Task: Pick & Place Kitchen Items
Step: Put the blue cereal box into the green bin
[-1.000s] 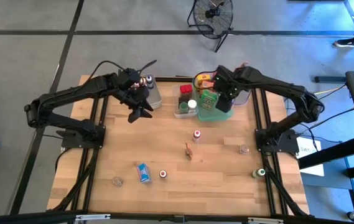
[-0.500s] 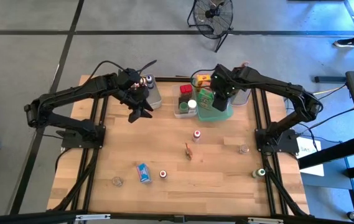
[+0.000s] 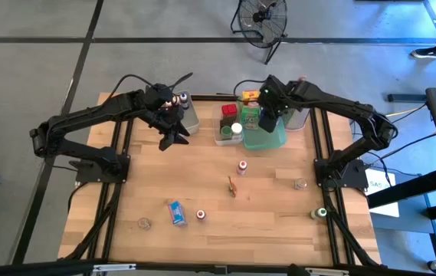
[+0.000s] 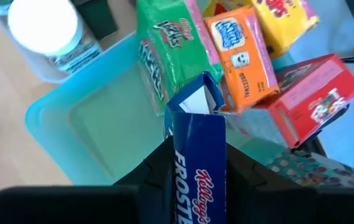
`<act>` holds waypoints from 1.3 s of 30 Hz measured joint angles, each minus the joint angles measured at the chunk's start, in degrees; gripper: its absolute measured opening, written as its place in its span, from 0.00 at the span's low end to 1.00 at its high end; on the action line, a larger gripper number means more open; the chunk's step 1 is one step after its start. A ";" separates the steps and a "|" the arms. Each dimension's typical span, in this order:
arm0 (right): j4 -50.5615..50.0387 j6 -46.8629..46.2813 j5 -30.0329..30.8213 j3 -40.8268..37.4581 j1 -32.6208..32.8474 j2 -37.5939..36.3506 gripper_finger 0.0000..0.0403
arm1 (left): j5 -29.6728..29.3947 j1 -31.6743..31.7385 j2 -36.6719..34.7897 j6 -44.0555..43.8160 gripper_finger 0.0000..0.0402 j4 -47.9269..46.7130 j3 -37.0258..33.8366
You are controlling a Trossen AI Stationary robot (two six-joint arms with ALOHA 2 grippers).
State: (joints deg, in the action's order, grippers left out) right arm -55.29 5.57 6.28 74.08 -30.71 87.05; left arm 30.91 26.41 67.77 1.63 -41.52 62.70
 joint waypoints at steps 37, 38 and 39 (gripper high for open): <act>3.79 2.82 -12.45 0.11 4.13 7.39 0.22 | 0.20 0.01 0.00 0.63 0.46 -1.18 0.00; 3.76 2.82 -12.45 0.11 4.13 8.37 0.22 | 0.29 0.01 0.00 0.59 0.46 -1.20 0.00; 3.76 2.82 -12.43 0.09 4.13 9.34 0.22 | 0.40 0.01 0.00 0.55 0.46 -1.20 0.00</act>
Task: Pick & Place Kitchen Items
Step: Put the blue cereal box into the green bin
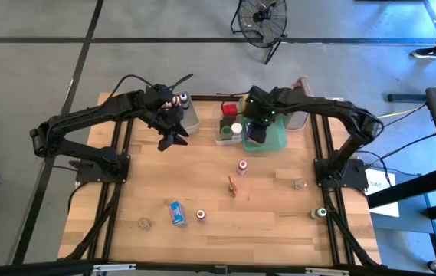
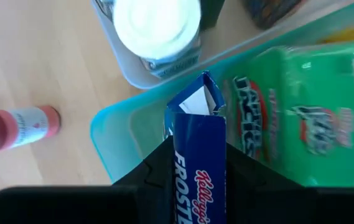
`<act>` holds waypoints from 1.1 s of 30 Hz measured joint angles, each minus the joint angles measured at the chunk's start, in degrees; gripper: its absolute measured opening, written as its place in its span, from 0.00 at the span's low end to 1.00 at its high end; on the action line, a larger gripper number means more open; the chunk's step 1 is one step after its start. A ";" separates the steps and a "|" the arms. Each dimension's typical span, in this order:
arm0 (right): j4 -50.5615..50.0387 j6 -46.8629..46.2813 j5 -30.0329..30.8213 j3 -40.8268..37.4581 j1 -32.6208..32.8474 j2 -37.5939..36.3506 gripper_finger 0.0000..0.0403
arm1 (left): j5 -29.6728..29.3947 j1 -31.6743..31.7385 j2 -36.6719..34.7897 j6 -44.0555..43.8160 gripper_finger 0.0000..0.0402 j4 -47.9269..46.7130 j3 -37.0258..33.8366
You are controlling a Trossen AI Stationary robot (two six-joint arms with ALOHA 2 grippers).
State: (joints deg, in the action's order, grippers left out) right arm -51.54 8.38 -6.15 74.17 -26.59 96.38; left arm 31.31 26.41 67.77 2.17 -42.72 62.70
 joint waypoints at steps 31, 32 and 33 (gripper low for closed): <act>1.71 0.62 4.99 6.86 0.33 2.93 0.59 | 0.07 -0.07 0.00 0.07 0.46 -2.51 0.00; 0.93 0.70 5.07 7.95 0.43 2.93 0.59 | 0.06 -0.07 -0.08 0.37 0.46 -2.55 0.00; 0.06 1.04 5.06 9.20 0.53 2.93 0.59 | 0.05 -0.07 -0.23 0.52 0.46 -2.56 0.00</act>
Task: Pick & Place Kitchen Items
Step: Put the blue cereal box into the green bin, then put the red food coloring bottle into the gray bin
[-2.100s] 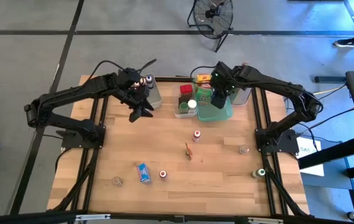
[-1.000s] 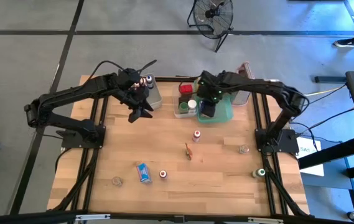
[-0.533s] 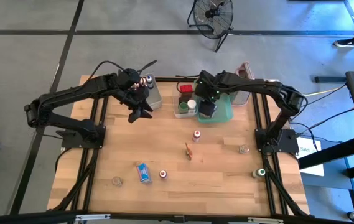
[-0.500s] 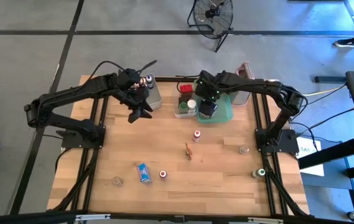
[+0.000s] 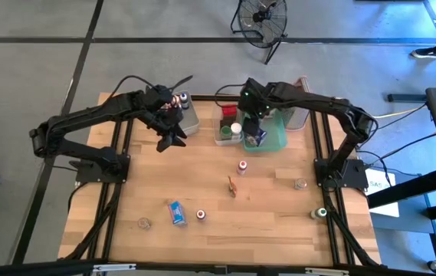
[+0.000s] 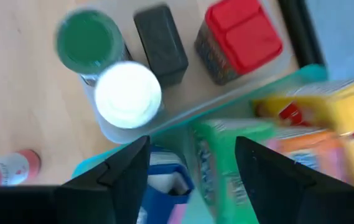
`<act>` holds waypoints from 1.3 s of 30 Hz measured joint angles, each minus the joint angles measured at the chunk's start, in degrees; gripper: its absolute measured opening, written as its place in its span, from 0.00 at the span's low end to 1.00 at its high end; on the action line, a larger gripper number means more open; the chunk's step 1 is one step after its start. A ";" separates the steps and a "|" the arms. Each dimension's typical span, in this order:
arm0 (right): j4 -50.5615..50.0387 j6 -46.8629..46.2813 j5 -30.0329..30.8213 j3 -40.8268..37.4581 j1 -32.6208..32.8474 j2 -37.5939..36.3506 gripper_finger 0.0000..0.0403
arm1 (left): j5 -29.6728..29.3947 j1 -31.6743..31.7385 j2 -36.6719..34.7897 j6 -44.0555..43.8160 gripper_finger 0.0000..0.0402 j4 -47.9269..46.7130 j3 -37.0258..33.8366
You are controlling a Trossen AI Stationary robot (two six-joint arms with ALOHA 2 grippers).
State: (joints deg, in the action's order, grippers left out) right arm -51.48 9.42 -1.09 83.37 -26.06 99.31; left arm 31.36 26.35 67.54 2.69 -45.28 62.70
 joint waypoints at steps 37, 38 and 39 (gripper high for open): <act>-10.18 -8.92 -1.28 33.22 23.46 -0.11 0.59 | -13.72 -5.69 -23.40 7.48 0.46 -9.38 -0.04; -10.08 -10.19 -1.28 33.26 24.69 -0.11 0.59 | -13.71 -5.70 -23.43 7.92 0.46 -9.17 -0.32; -10.08 -11.43 -1.28 33.31 25.82 -0.11 0.59 | -13.71 -5.68 -23.50 8.05 0.46 -9.21 -0.61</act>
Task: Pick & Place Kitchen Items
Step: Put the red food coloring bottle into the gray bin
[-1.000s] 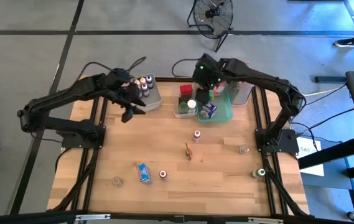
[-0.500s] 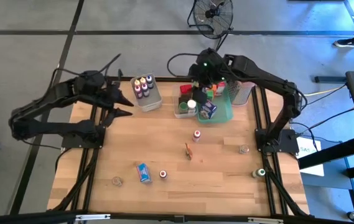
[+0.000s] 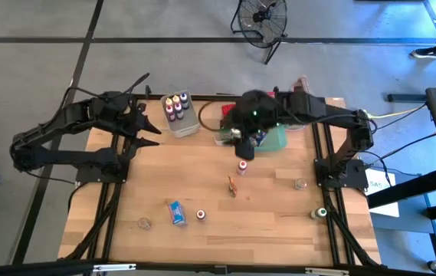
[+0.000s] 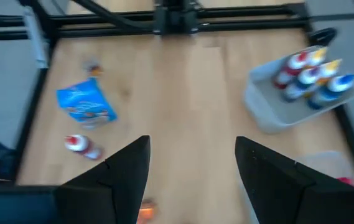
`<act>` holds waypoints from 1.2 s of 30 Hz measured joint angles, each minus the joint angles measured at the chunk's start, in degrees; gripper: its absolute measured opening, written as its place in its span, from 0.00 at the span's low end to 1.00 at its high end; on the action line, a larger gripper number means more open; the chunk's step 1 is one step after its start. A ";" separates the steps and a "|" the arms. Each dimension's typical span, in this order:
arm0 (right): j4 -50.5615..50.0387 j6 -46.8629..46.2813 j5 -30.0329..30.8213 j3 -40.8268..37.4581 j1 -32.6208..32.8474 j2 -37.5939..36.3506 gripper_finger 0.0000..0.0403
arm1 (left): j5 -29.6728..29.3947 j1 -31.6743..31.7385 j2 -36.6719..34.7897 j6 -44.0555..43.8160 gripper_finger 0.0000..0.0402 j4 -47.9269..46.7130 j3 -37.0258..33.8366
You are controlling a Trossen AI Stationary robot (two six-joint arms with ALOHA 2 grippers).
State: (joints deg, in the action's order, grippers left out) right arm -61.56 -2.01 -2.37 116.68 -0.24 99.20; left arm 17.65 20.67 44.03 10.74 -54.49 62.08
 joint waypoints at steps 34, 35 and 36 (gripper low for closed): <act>8.99 -35.13 24.73 -0.05 31.52 0.00 0.59 | 34.09 -16.09 7.16 -25.62 0.68 41.72 -13.20; 9.76 -35.16 24.87 -0.05 31.95 0.00 0.59 | 33.79 -16.85 7.43 -24.50 0.68 42.36 -13.20; 10.45 -35.13 24.90 -0.04 32.33 0.00 0.59 | 33.59 -17.54 7.59 -22.71 0.68 42.80 -13.20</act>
State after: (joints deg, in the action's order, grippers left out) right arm -51.11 -37.15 22.52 116.64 32.09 99.20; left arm 51.24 3.13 51.63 -11.98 -11.70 48.88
